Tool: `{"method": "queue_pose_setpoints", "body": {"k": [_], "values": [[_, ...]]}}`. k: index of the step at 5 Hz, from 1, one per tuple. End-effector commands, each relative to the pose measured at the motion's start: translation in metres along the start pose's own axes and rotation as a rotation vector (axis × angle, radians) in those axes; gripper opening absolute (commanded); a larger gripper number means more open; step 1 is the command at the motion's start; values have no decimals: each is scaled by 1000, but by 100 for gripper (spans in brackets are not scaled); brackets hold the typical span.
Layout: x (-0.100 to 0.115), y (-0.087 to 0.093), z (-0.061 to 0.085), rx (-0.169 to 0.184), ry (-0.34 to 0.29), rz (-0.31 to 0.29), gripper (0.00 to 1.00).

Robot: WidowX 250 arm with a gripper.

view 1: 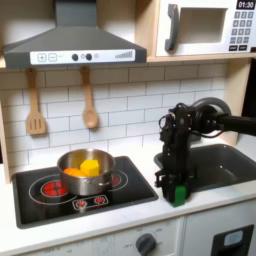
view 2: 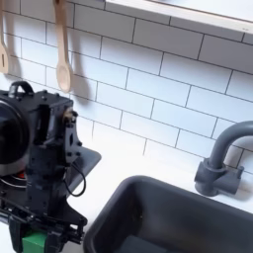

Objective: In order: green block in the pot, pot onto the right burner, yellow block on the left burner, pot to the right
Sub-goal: 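Put the green block in the pot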

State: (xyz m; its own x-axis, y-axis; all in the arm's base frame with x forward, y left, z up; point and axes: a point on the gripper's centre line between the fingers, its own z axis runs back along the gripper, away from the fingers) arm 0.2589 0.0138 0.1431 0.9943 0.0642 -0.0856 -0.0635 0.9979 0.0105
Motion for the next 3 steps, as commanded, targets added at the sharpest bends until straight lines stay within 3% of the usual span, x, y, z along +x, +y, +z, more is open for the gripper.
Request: {"method": "queue_pose_setpoints", "body": {"k": [1, 3], "values": [[4, 10, 30, -13, -46, 10, 0], [18, 28, 57, -16, -110, 64, 0]]}}
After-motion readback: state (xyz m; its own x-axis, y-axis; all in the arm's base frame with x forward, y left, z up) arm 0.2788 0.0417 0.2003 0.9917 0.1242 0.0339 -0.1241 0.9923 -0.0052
